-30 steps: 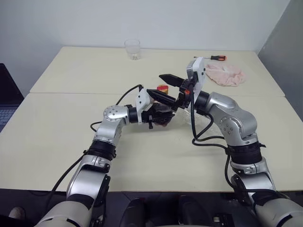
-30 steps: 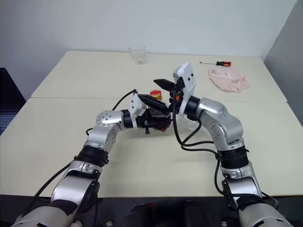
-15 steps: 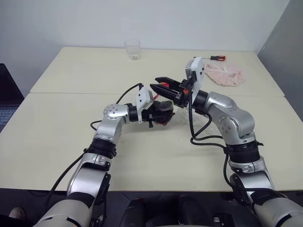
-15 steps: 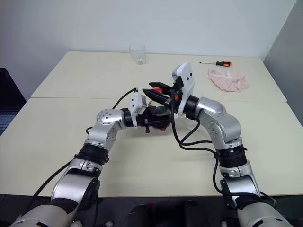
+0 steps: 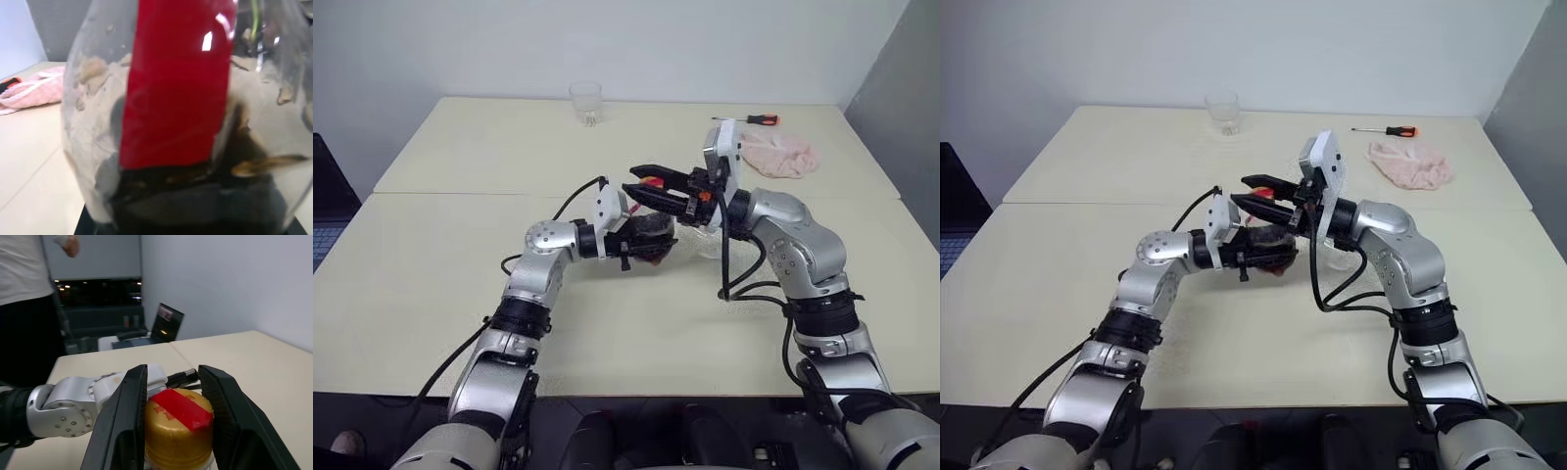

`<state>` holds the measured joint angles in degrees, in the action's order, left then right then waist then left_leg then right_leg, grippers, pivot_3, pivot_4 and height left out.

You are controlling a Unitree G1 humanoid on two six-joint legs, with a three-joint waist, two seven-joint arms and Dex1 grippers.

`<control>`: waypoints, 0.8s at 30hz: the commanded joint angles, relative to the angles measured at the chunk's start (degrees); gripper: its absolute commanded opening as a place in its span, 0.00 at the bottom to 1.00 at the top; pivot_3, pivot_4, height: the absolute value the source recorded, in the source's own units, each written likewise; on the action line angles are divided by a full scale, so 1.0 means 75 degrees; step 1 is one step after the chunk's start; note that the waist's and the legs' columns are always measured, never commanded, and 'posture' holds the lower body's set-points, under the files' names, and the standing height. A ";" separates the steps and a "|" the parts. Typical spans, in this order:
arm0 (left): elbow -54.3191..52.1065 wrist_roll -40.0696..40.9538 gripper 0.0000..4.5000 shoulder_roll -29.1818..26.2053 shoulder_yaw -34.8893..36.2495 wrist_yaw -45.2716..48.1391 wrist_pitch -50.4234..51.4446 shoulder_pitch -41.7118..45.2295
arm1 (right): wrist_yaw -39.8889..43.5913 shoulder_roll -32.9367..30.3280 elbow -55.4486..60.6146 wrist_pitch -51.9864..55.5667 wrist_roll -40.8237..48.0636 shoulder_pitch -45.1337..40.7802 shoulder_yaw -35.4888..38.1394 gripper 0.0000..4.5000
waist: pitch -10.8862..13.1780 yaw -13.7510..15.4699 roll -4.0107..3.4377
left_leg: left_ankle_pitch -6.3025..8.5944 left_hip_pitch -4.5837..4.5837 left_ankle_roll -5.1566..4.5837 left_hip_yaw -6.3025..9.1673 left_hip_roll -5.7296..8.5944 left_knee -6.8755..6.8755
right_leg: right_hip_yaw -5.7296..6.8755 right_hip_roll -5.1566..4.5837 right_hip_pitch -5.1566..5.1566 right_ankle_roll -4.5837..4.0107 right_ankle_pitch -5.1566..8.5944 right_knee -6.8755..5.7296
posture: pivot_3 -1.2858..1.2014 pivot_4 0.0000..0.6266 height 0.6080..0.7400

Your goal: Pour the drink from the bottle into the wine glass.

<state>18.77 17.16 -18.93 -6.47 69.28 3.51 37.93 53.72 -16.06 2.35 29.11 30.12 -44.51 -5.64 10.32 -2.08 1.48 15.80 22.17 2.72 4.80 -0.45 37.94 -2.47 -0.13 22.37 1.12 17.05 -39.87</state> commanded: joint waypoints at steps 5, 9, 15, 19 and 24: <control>-0.2365 0.0831 0.38 -0.0090 0.0123 -0.0212 0.1065 -0.0542 | 0.1351 -0.0141 -0.0115 0.0107 0.0668 -0.0277 -0.0058 0.30 | 0.0008 0.0018 -0.0013 | 0.0000 0.0000 0.0000 0.0000 0.0003 0.0002 | -0.0001 -0.0002 -0.0002 0.0000 0.0000 0.0001 | 0.52 0.24 1.00; -0.3209 0.1086 0.38 -0.0208 0.0121 -0.0310 0.1508 -0.0921 | 0.1699 -0.0110 -0.0074 0.0107 0.0874 -0.0275 -0.0096 0.30 | 0.0010 0.0020 -0.0016 | 0.0000 0.0000 0.0000 0.0001 0.0002 0.0001 | 0.0000 -0.0003 -0.0003 0.0000 0.0000 0.0003 | 0.52 0.24 1.00; -0.4405 0.1561 0.38 -0.0527 0.0180 -0.0383 0.2062 -0.1547 | 0.2266 -0.0169 0.0145 0.0295 0.1258 -0.0284 -0.0213 0.30 | 0.0014 0.0019 -0.0022 | 0.0000 -0.0004 0.0000 0.0000 0.0000 -0.0002 | -0.0002 -0.0002 -0.0004 0.0000 0.0000 0.0004 | 0.52 0.24 1.00; -0.4865 0.1791 0.38 -0.0769 0.0271 -0.0429 0.2266 -0.1882 | 0.2567 -0.0240 0.0388 0.0433 0.1462 -0.0163 -0.0307 0.30 | 0.0015 0.0022 -0.0024 | 0.0000 -0.0004 0.0000 0.0001 0.0000 -0.0001 | -0.0002 -0.0003 -0.0004 0.0000 0.0001 0.0006 | 0.52 0.24 1.00; -0.4984 0.1869 0.38 -0.0832 0.0272 -0.0554 0.2300 -0.1971 | 0.2597 -0.0187 0.0510 0.0442 0.1501 -0.0096 -0.0400 0.30 | 0.0016 0.0028 -0.0025 | 0.0000 -0.0005 0.0000 0.0001 0.0001 -0.0001 | 0.0000 -0.0003 -0.0008 0.0000 0.0001 0.0007 | 0.52 0.24 1.00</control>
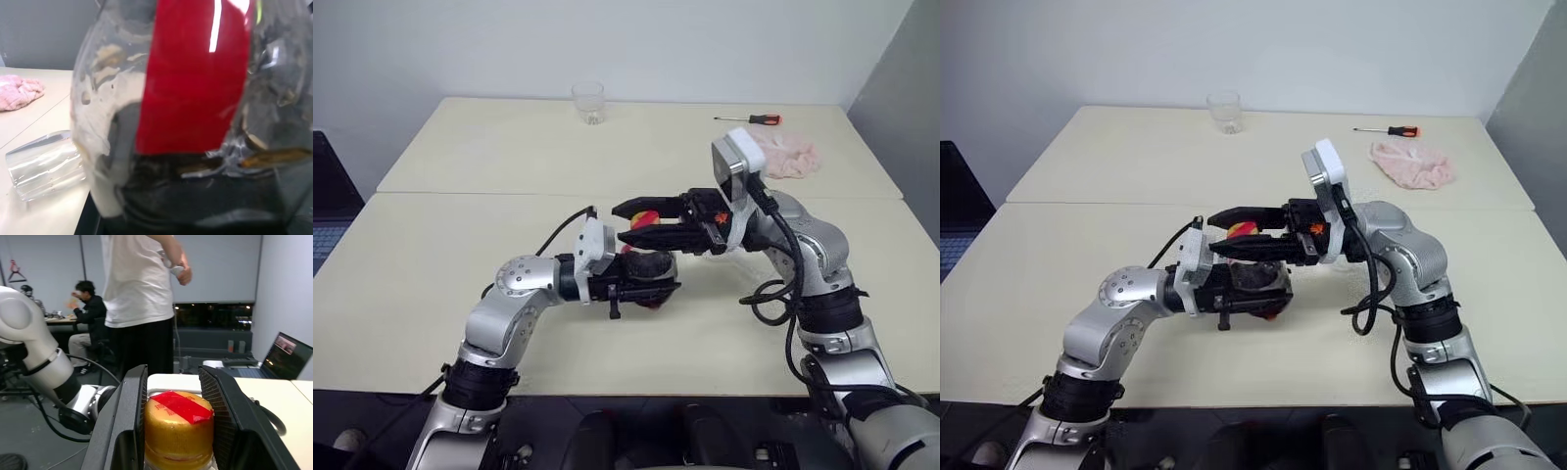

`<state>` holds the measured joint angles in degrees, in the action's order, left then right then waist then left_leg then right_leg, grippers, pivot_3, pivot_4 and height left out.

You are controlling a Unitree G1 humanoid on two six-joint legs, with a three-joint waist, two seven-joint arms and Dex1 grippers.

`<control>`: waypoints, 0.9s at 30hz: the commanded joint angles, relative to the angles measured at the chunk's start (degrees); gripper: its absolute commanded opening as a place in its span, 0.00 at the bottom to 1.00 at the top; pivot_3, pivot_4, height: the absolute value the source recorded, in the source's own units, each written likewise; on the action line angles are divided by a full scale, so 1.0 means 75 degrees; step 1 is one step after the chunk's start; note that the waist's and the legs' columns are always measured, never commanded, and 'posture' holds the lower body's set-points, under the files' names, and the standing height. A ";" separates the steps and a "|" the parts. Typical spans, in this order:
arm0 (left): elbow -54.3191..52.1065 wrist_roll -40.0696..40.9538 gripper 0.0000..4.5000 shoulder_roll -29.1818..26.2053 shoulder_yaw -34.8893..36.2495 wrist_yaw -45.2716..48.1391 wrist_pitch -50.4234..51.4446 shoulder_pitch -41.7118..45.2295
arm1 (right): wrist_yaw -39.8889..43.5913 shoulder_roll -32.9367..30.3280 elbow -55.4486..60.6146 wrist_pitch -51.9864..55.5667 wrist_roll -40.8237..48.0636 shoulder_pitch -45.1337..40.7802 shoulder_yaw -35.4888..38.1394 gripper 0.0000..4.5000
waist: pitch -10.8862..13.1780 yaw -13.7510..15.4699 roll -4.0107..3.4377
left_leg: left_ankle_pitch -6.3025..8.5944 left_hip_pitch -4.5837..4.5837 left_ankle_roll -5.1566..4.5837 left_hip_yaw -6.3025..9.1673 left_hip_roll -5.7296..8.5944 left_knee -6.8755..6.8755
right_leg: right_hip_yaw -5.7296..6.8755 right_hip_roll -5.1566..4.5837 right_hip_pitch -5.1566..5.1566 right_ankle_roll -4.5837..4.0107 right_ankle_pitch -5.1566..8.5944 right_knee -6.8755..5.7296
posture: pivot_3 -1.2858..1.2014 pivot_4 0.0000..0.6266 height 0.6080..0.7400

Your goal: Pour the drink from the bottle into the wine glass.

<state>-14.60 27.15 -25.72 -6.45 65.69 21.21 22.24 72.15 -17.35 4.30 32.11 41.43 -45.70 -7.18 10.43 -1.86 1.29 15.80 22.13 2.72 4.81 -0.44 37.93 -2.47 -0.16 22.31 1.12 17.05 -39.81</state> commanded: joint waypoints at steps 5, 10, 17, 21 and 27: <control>-0.0503 0.0563 0.38 0.0092 0.0272 -0.0182 -0.0039 0.0253 | 0.0099 -0.0005 0.0153 -0.0089 -0.0092 0.0005 -0.0204 0.30 | 0.0001 0.0000 -0.0001 | 0.0000 0.0000 0.0000 0.0000 0.0000 -0.0001 | 0.0000 0.0000 0.0000 0.0000 0.0000 0.0003 | 0.52 0.24 1.00; -0.0415 0.0516 0.38 0.0118 0.0245 -0.0220 -0.0102 0.0291 | -0.0024 -0.0019 0.0040 -0.0142 -0.0196 -0.0088 -0.0159 0.30 | 0.0001 0.0001 -0.0002 | 0.0000 0.0000 0.0000 0.0000 0.0000 -0.0001 | 0.0000 0.0000 0.0000 0.0000 0.0000 0.0003 | 0.52 0.24 1.00; -0.0268 0.0451 0.38 0.0161 0.0223 -0.0251 -0.0161 0.0386 | -0.0187 -0.0070 0.0035 0.0060 -0.0114 -0.0089 -0.0089 0.59 | 0.0002 0.0002 -0.0002 | 0.0000 0.0001 0.0000 0.0001 0.0000 -0.0001 | 0.0000 0.0000 0.0000 0.0000 0.0000 0.0005 | 0.52 0.24 1.00; -0.0209 0.0445 0.38 0.0170 0.0208 -0.0278 -0.0195 0.0436 | -0.0265 -0.0037 0.0009 0.0045 -0.0155 -0.0108 -0.0048 0.90 | 0.0004 0.0000 -0.0006 | 0.0000 -0.0001 0.0000 -0.0001 0.0000 -0.0004 | -0.0001 0.0000 -0.0001 0.0000 0.0000 0.0010 | 0.52 0.24 1.00; -0.0188 0.0451 0.38 0.0177 0.0206 -0.0333 -0.0199 0.0454 | -0.0501 -0.0009 0.0011 0.0239 -0.0079 -0.0154 0.0095 0.99 | 0.0005 0.0000 -0.0007 | 0.0000 -0.0001 0.0000 -0.0001 -0.0001 -0.0006 | -0.0001 0.0000 -0.0001 0.0000 0.0000 0.0011 | 0.52 0.24 1.00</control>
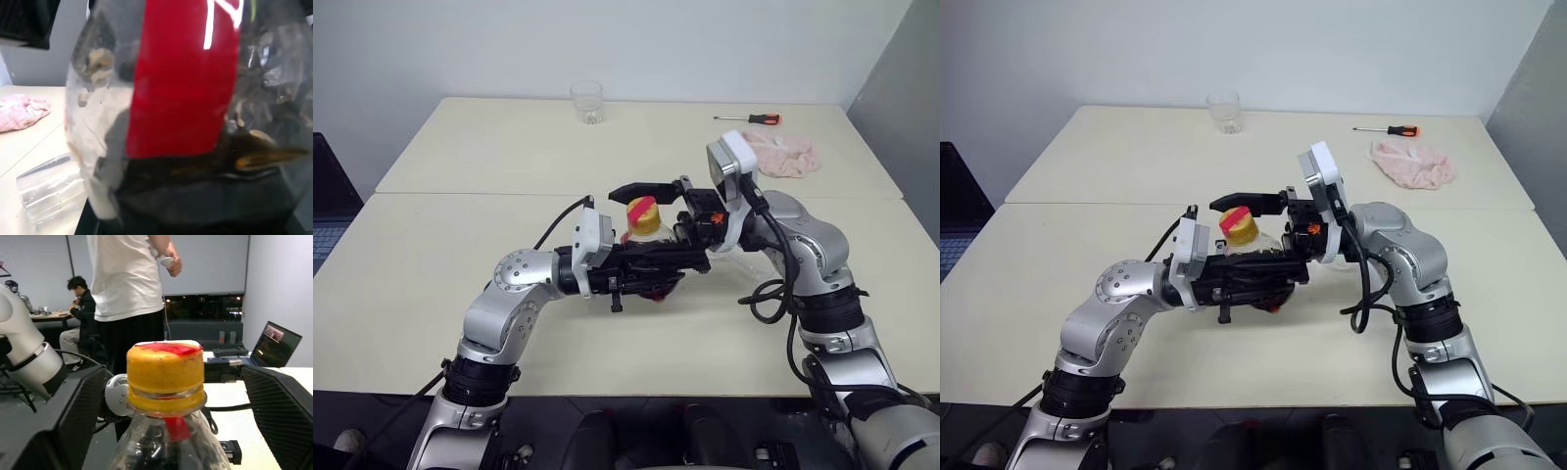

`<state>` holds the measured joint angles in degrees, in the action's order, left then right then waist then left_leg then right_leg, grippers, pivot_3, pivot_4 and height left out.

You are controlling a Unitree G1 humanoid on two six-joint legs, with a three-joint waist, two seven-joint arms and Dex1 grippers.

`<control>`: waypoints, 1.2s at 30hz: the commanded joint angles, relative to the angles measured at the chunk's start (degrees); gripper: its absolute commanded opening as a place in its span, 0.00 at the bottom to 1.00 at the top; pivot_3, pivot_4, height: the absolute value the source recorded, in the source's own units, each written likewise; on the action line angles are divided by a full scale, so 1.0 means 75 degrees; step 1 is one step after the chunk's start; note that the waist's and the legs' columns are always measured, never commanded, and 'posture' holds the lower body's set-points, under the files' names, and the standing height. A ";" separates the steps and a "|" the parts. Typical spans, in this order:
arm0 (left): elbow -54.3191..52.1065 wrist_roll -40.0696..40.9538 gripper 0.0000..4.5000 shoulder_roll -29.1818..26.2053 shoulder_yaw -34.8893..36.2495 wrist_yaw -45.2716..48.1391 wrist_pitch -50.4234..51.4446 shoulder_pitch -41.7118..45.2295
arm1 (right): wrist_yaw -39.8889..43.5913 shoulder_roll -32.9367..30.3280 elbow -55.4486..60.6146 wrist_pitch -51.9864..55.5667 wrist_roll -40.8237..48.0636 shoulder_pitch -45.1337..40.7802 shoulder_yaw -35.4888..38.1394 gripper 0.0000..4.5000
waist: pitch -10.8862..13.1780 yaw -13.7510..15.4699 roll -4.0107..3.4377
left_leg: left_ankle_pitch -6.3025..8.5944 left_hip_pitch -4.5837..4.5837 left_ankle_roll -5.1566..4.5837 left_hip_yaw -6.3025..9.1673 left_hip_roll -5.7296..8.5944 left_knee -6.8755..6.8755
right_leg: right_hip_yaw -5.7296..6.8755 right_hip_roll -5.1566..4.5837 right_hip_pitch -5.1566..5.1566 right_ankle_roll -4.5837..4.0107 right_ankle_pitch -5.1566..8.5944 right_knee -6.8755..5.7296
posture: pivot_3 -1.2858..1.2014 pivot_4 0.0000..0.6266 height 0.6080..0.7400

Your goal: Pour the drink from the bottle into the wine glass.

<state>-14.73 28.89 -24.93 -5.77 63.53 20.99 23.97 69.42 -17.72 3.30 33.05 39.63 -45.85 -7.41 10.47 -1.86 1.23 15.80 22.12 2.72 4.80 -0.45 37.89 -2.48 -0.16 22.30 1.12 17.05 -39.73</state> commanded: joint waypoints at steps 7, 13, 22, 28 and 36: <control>-0.0081 0.0170 0.38 -0.0034 0.0264 -0.0191 -0.0214 -0.0040 | -0.0579 -0.0162 0.0434 0.0658 0.0481 -0.0119 0.0529 0.99 | 0.0002 0.0001 -0.0003 | 0.0000 0.0000 0.0000 0.0001 0.0000 0.0000 | 0.0000 0.0000 0.0000 0.0000 0.0000 0.0002 | 0.52 0.24 1.00; 0.1086 -0.0251 0.38 0.0111 0.0396 -0.0516 -0.0761 0.0167 | -0.1262 -0.0168 0.0624 0.0904 0.0629 -0.0107 0.0888 0.99 | 0.0006 0.0000 -0.0009 | 0.0000 0.0001 0.0000 0.0001 -0.0001 -0.0002 | 0.0001 0.0001 0.0000 0.0000 0.0000 0.0005 | 0.52 0.24 1.00; 0.2575 -0.0574 0.38 0.0577 0.0399 -0.0855 -0.1347 0.0841 | -0.2200 -0.0021 0.0714 0.0326 -0.0073 -0.0122 0.0748 0.99 | 0.0008 0.0007 -0.0011 | 0.0000 0.0021 0.0000 0.0002 0.0002 -0.0002 | 0.0007 -0.0001 0.0002 0.0001 -0.0001 0.0027 | 0.52 0.24 1.00; 0.2955 -0.0710 0.38 0.0796 0.0313 -0.0765 -0.1645 0.1106 | -0.2897 0.0247 0.0556 -0.0266 -0.0933 -0.0150 0.0475 0.99 | 0.0008 0.0003 -0.0011 | -0.0001 0.0063 0.0002 0.0005 0.0001 0.0000 | 0.0008 -0.0002 0.0044 0.0000 -0.0002 0.0023 | 0.52 0.24 1.00; 0.3178 -0.0813 0.38 0.0837 0.0241 -0.0567 -0.1849 0.1182 | -0.3061 0.0459 0.0318 -0.0490 -0.1338 -0.0300 0.0336 0.99 | 0.0008 0.0002 -0.0011 | -0.0002 0.0108 0.0004 -0.0008 0.0004 0.0008 | -0.0003 -0.0005 0.0110 -0.0001 -0.0002 -0.0016 | 0.52 0.24 1.00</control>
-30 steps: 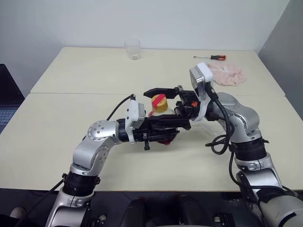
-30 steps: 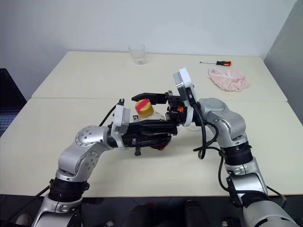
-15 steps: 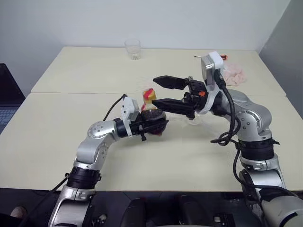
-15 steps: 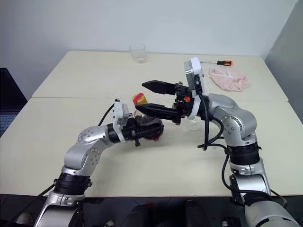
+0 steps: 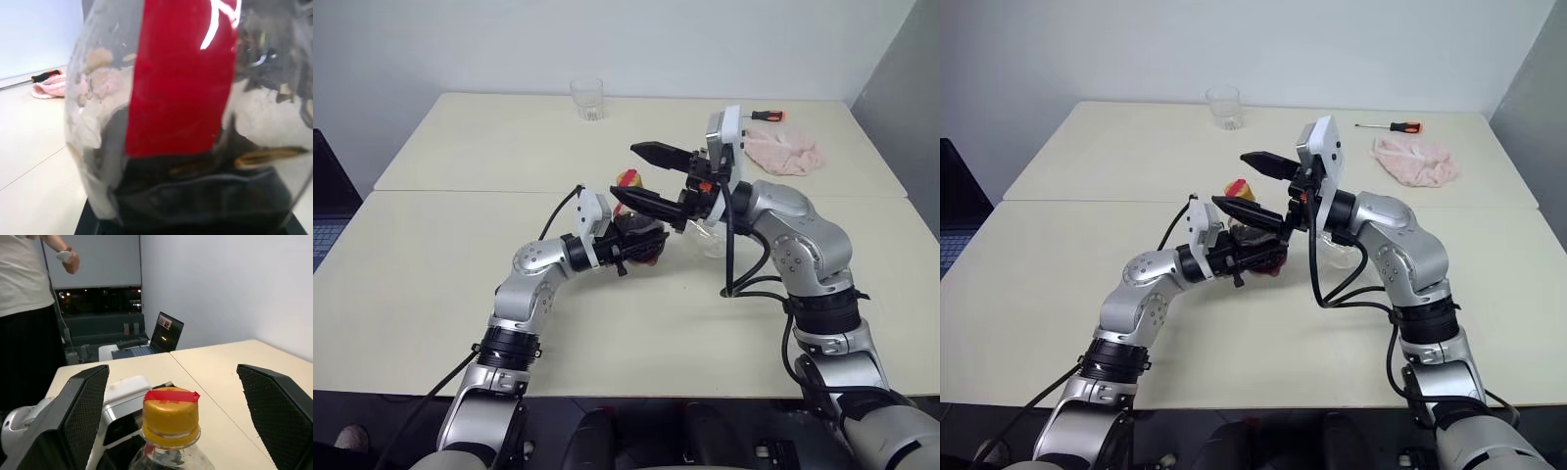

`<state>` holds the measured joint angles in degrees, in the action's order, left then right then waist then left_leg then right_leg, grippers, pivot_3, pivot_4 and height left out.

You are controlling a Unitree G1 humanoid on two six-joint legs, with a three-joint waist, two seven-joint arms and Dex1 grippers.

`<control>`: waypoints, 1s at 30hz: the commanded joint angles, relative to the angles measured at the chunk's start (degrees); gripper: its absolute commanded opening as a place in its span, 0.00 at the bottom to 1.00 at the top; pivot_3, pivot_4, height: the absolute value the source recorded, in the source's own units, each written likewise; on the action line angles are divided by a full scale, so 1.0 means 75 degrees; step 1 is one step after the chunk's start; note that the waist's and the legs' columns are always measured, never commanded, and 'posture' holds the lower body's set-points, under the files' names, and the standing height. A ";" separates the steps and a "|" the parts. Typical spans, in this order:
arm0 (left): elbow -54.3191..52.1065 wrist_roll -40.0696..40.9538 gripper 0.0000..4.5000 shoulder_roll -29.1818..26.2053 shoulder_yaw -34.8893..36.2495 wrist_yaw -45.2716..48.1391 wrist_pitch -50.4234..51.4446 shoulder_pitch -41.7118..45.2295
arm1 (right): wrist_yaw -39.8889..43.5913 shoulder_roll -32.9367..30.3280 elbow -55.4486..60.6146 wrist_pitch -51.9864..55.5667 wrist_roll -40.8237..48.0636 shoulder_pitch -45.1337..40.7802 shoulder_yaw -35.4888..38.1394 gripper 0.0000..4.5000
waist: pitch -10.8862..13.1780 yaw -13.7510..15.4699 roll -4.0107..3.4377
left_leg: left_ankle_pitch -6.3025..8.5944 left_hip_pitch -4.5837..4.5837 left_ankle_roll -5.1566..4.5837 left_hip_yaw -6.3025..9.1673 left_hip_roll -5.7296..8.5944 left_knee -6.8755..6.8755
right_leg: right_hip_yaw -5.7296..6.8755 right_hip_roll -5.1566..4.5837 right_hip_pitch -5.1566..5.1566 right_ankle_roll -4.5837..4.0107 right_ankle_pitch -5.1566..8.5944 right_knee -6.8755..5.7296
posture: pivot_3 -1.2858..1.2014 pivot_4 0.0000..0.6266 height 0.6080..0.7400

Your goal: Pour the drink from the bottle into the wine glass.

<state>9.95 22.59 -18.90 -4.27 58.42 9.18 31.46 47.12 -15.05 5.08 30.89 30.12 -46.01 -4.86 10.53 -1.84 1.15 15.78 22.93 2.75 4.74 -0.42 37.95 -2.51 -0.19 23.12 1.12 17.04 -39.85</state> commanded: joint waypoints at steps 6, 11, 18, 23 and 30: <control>-0.0082 -0.0044 0.38 0.0138 -0.0009 0.0190 -0.0379 0.0237 | -0.0119 0.0334 -0.0172 -0.0311 -0.0282 -0.0454 -0.0125 0.99 | 0.0000 -0.0007 0.0000 | -0.0001 -0.0001 0.0000 -0.0001 -0.0003 0.0001 | 0.0000 0.0002 0.0008 -0.0002 -0.0001 -0.0014 | 0.52 0.24 1.00; 0.0068 -0.0160 0.38 0.0124 0.0013 0.0207 -0.0493 0.0349 | -0.0095 0.0375 -0.0249 -0.0312 -0.0333 -0.0498 -0.0171 0.99 | 0.0000 -0.0003 0.0000 | -0.0001 -0.0001 0.0000 -0.0001 -0.0001 0.0005 | 0.0000 0.0001 0.0007 -0.0003 -0.0002 -0.0014 | 0.52 0.24 1.00; 0.0124 -0.0159 0.38 0.0115 0.0069 0.0170 -0.0498 0.0377 | -0.0117 0.0395 -0.0333 -0.0303 -0.0351 -0.0552 -0.0191 0.99 | 0.0000 -0.0005 0.0000 | -0.0001 -0.0001 0.0000 -0.0001 -0.0002 0.0004 | 0.0000 0.0001 0.0008 -0.0003 -0.0002 -0.0014 | 0.52 0.24 1.00; 0.0125 -0.0162 0.38 0.0136 0.0065 0.0130 -0.0483 0.0412 | -0.0158 0.0400 -0.0400 -0.0294 -0.0363 -0.0573 -0.0174 0.99 | 0.0000 -0.0005 0.0000 | -0.0001 -0.0001 0.0000 0.0000 -0.0002 0.0004 | 0.0001 0.0002 0.0008 -0.0003 -0.0002 -0.0015 | 0.52 0.24 1.00; 0.0163 -0.0165 0.38 0.0152 0.0056 0.0138 -0.0499 0.0466 | -0.0214 0.0414 -0.0501 -0.0290 -0.0354 -0.0606 -0.0121 0.64 | 0.0000 -0.0005 0.0000 | -0.0001 -0.0001 0.0000 0.0000 -0.0002 0.0004 | 0.0001 0.0002 0.0008 -0.0003 -0.0002 -0.0015 | 0.52 0.24 1.00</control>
<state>12.11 21.11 -17.97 -4.64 59.38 6.97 33.37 45.87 -12.27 0.62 29.56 27.65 -48.76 -6.40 10.53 -1.88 1.15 15.77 22.93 2.75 4.74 -0.43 37.98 -2.50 -0.18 23.18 1.09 17.02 -39.96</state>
